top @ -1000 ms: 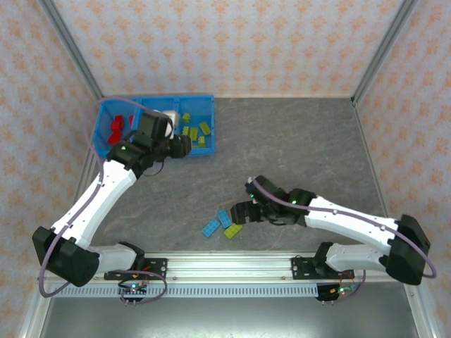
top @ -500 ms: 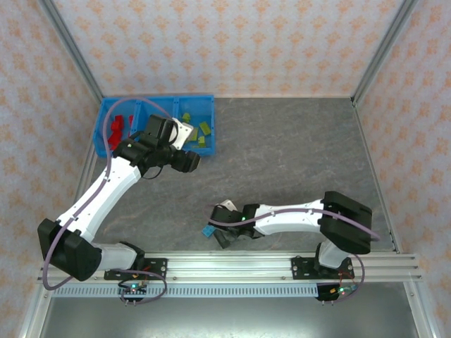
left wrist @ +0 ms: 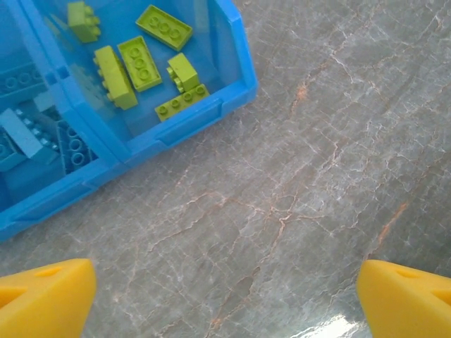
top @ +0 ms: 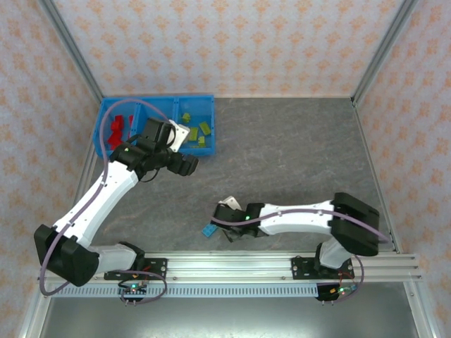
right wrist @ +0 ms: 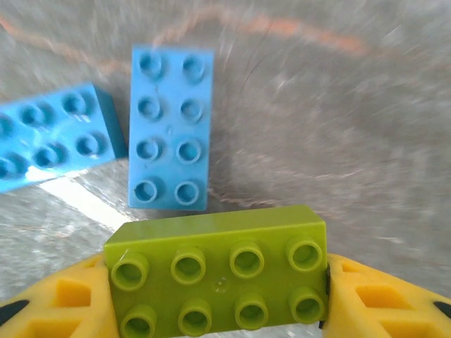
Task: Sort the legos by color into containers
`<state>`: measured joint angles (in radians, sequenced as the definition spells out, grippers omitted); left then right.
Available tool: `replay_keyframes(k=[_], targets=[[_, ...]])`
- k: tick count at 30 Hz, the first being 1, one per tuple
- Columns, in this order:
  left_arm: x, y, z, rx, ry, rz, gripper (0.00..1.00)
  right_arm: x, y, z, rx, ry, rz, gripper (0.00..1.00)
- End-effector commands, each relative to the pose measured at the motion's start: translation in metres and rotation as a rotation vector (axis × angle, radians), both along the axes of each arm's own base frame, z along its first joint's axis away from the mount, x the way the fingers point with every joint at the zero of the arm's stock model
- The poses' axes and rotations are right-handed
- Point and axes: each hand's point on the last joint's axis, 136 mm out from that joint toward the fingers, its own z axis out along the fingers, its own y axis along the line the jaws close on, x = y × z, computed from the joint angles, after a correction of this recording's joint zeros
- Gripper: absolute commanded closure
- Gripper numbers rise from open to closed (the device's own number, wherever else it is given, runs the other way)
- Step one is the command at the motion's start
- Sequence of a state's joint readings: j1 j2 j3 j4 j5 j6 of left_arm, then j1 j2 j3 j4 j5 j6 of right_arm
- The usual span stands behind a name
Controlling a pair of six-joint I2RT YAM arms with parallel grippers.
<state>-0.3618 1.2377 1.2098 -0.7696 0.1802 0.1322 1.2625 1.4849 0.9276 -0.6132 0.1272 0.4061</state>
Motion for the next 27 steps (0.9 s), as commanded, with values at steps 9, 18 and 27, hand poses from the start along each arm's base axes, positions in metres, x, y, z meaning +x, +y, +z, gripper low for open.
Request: replay_keyframes(k=[9, 18, 27], targets=[[-0.001, 0.052, 0.042, 0.063, -0.249, 0.231, 0.03, 0.143, 0.052, 0.18, 0.307, -0.586, -0.012, 0.58], [-0.012, 0.094, 0.061, 0.164, -0.362, 0.379, 0.02, 0.274, 0.118, 0.137, 0.147, -0.694, 0.032, 0.6], [-0.012, 0.113, 0.064, 0.156, -0.377, 0.457, 0.03, 0.324, 0.149, 0.118, 0.033, -0.687, 0.052, 0.22]])
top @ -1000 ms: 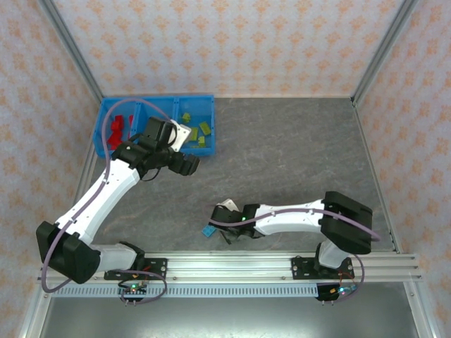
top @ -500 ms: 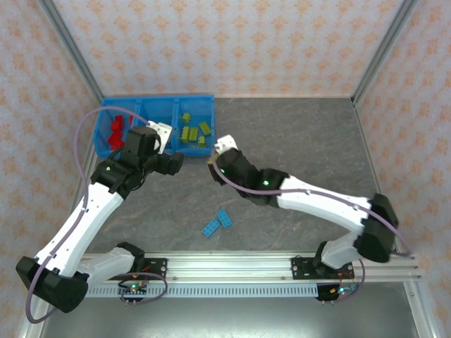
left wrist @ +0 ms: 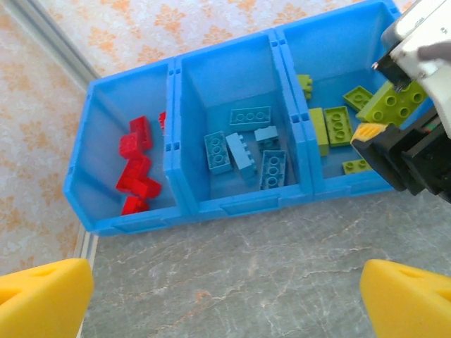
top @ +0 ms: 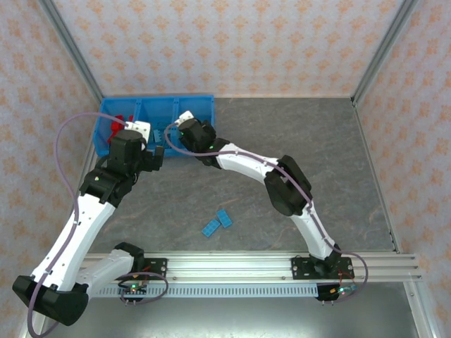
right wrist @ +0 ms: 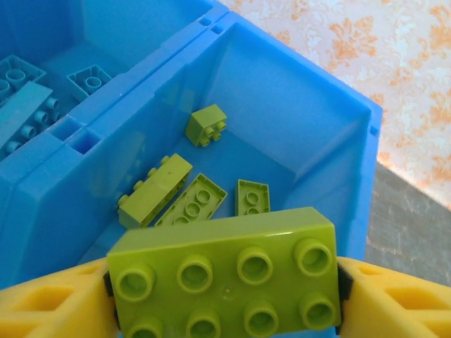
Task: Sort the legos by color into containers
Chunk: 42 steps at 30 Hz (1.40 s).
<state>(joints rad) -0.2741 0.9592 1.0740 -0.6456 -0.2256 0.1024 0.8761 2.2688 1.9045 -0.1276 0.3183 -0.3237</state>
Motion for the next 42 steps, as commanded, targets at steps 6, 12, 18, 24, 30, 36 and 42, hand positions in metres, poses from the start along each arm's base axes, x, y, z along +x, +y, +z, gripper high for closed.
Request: replay_keyframes(k=[6, 12, 18, 24, 30, 36, 42], targets=[[0.001, 0.006, 0.006, -0.004, -0.042, 0.033, 0.03, -0.011, -0.009, 0.053, 0.036, -0.029, 0.019, 0.17], [0.0, 0.003, 0.006, -0.007, -0.051, 0.01, 0.03, -0.047, -0.039, 0.095, 0.16, -0.038, 0.036, 0.15], [0.003, -0.026, -0.006, -0.03, 0.005, -0.157, 0.03, -0.114, -0.1, 0.134, 0.386, -0.009, 0.044, 0.07], [-0.004, -0.073, -0.025, -0.044, 0.163, -0.308, 0.0, -0.201, -0.142, 0.115, 0.524, 0.203, 0.172, 0.01], [-0.047, -0.135, -0.078, -0.245, 0.468, -0.352, 0.0, -0.264, -0.183, 0.079, 0.557, 0.42, 0.173, 0.01], [-0.098, -0.188, -0.148, -0.272, 0.669, -0.413, 0.01, -0.269, -0.225, 0.077, 0.559, 0.352, 0.054, 0.01], [-0.134, -0.224, -0.21, -0.181, 0.825, -0.425, 0.11, -0.265, -0.225, 0.073, 0.54, 0.346, 0.033, 0.01]])
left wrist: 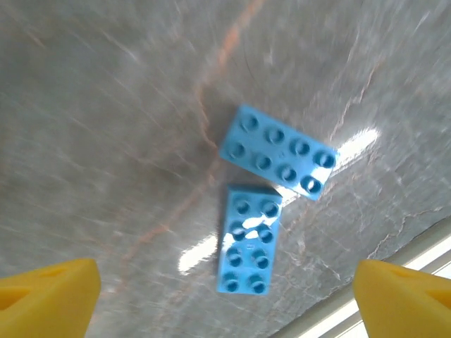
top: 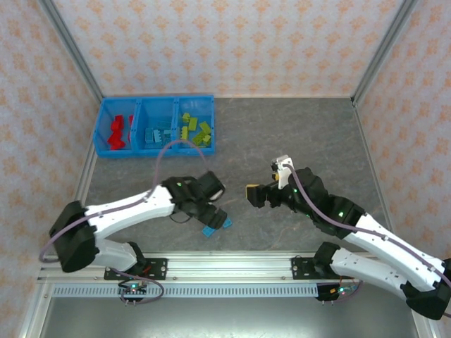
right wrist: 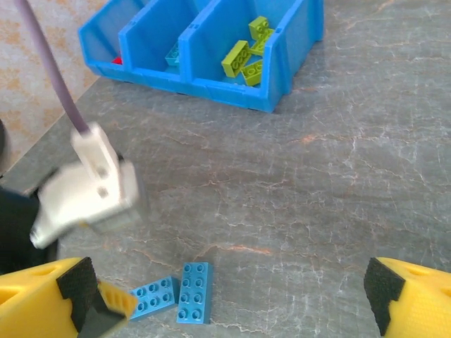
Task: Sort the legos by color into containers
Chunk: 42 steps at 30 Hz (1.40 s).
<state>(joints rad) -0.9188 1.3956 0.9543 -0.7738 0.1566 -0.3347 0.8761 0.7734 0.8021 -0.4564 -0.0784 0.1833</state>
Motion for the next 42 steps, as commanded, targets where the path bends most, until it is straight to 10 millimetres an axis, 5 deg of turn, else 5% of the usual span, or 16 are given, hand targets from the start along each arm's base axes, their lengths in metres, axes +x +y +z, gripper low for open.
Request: replay_keyframes(k=[1, 12, 19, 25, 29, 36, 42], targets=[[-0.012, -0.016, -0.02, 0.013, 0.044, 0.047, 0.13, 0.003, -0.005, -0.012, -0.03, 0.028, -0.039, 0.01], [-0.021, -0.007, -0.074, 0.16, 0.087, 0.054, 0.45, 0.001, -0.013, -0.015, -0.058, 0.052, -0.065, 0.01], [-0.017, 0.0, -0.074, 0.162, 0.049, 0.088, 0.73, 0.0, -0.01, -0.015, -0.042, 0.066, -0.06, 0.01], [0.01, 0.011, -0.022, 0.066, -0.114, 0.165, 0.76, -0.02, 0.018, -0.005, 0.052, 0.122, 0.109, 0.01], [0.047, 0.03, 0.025, -0.039, -0.216, 0.273, 0.76, -0.025, 0.04, 0.005, 0.136, 0.174, 0.176, 0.01], [0.152, 0.13, 0.114, -0.026, -0.499, 0.617, 0.76, -0.006, 0.047, -0.005, 0.123, 0.23, 0.08, 0.01], [0.23, 0.204, 0.135, 0.011, -0.554, 0.844, 0.75, -0.008, 0.047, -0.005, 0.111, 0.269, 0.075, 0.01]])
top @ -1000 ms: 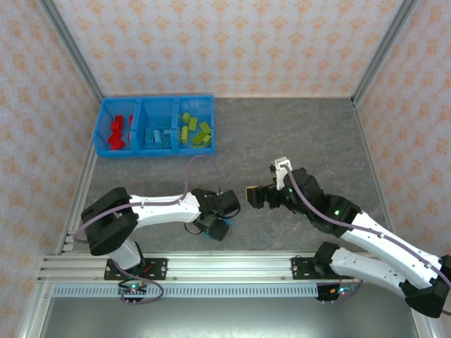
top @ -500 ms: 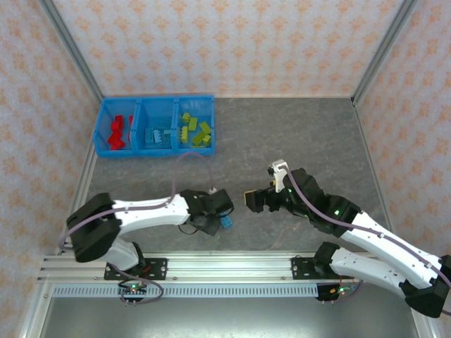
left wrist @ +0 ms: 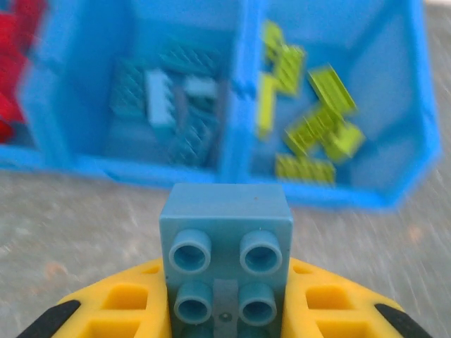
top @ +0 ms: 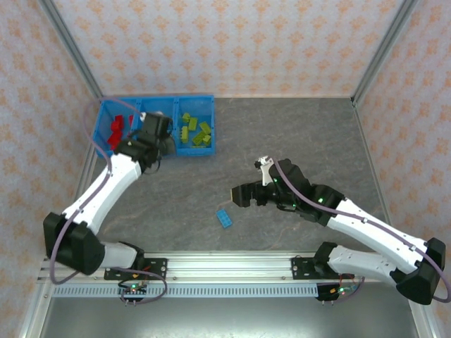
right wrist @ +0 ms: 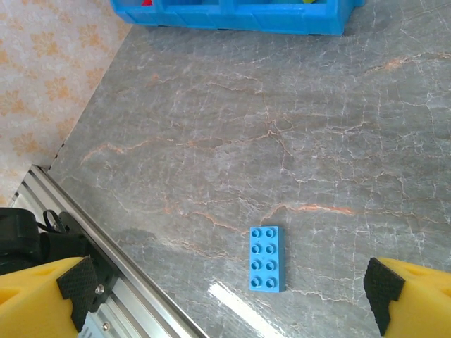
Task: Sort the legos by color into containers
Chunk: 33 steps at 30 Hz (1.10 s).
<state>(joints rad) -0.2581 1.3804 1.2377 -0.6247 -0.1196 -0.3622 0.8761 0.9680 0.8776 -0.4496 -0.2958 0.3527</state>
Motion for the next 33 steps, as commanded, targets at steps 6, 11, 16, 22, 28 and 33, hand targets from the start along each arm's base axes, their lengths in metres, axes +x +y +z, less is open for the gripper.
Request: replay_keyframes(k=[6, 11, 16, 22, 28, 33], targets=[[0.099, 0.07, -0.043, 0.009, 0.109, 0.143, 0.74, 0.0, -0.007, 0.012, 0.03, 0.024, -0.058, 0.01], [0.132, 0.089, -0.078, 0.011, 0.196, 0.159, 0.67, -0.008, -0.01, 0.007, 0.035, 0.053, -0.067, 0.01], [0.14, 0.085, -0.073, 0.025, 0.219, 0.1, 0.55, -0.008, -0.027, -0.011, -0.013, 0.056, -0.133, 0.01], [0.126, 0.07, -0.044, -0.064, 0.135, 0.07, 0.49, -0.007, -0.027, -0.027, -0.046, 0.082, -0.136, 0.01], [0.074, 0.011, 0.029, -0.268, -0.038, -0.037, 0.49, -0.003, -0.017, -0.049, -0.114, 0.114, -0.119, 0.01], [-0.003, -0.059, 0.07, -0.256, -0.116, -0.254, 0.49, -0.006, 0.005, -0.073, -0.242, 0.108, -0.066, 0.01]])
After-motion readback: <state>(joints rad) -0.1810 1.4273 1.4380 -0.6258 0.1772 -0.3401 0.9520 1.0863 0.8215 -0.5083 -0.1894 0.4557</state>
